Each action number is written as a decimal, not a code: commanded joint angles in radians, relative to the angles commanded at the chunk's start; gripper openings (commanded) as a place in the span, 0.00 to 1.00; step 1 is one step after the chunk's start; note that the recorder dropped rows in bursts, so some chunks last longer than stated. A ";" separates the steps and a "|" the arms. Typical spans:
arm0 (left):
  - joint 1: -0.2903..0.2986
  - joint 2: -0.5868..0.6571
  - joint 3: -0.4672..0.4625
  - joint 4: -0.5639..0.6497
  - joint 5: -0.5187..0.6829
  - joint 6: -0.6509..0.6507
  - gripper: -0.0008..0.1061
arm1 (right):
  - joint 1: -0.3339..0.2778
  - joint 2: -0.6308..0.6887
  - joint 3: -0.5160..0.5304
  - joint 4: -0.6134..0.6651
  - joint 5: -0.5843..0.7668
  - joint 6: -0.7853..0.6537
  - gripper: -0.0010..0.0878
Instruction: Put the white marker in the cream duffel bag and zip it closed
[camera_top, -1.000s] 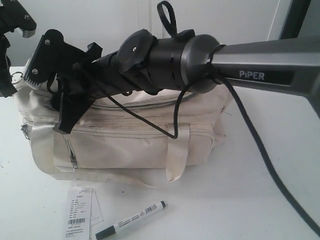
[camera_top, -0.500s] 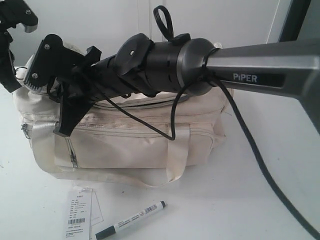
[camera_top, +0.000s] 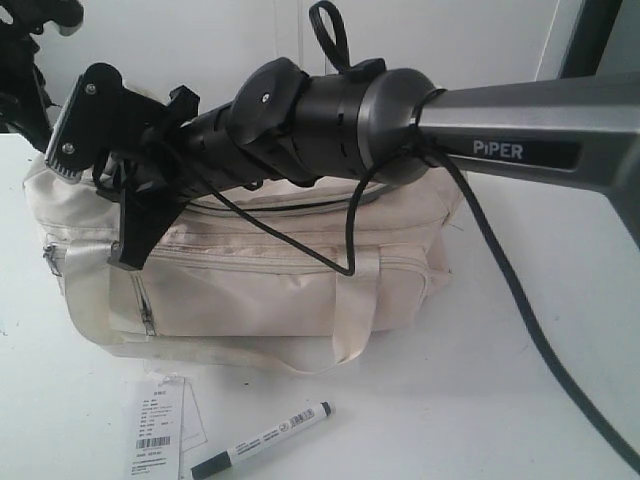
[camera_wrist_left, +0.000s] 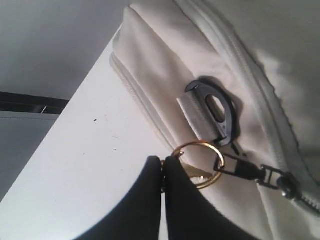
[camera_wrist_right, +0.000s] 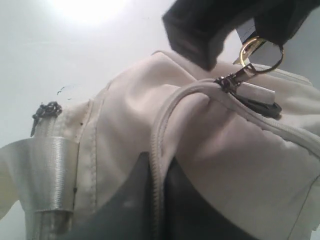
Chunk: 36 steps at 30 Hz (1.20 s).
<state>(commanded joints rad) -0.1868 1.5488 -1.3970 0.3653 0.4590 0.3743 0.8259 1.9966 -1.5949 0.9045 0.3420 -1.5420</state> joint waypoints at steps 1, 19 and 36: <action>0.006 0.004 0.000 -0.002 -0.016 -0.005 0.01 | 0.000 0.000 0.000 0.000 0.002 -0.002 0.01; 0.037 0.050 0.000 0.002 -0.254 -0.008 0.01 | 0.000 0.000 0.000 -0.008 0.042 -0.032 0.01; 0.085 0.098 -0.019 -0.006 -0.491 -0.012 0.01 | 0.000 -0.005 0.000 -0.022 0.106 -0.077 0.01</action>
<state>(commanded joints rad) -0.1023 1.6471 -1.4162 0.3597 -0.0315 0.3621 0.8259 1.9919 -1.5949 0.8821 0.4480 -1.6191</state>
